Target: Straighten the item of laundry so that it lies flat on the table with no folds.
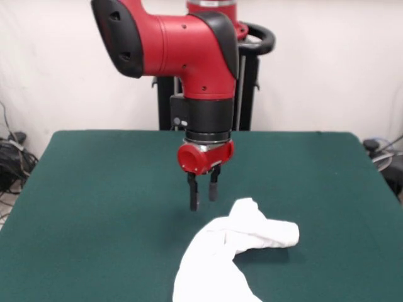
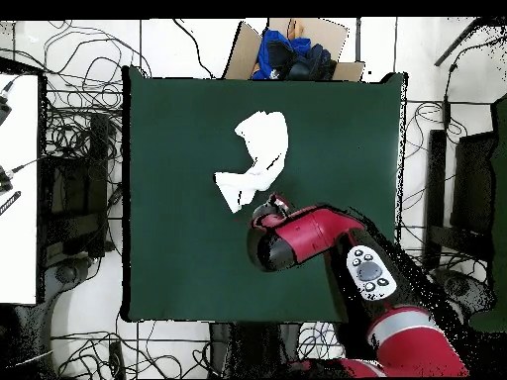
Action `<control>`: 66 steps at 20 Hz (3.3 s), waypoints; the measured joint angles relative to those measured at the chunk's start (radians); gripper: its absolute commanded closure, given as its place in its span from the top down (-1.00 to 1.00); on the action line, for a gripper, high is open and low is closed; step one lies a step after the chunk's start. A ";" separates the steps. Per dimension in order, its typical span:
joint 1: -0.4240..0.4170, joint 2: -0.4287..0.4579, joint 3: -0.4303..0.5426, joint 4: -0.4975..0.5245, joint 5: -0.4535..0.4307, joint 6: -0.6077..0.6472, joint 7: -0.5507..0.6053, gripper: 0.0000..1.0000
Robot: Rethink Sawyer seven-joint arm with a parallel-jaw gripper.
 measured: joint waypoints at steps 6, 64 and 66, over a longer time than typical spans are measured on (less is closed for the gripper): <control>-0.021 0.012 0.046 0.000 0.000 0.000 0.000 1.00; -0.057 0.015 0.171 0.032 0.000 0.000 0.000 -1.00; -0.061 0.000 0.174 0.043 0.005 0.000 0.000 -1.00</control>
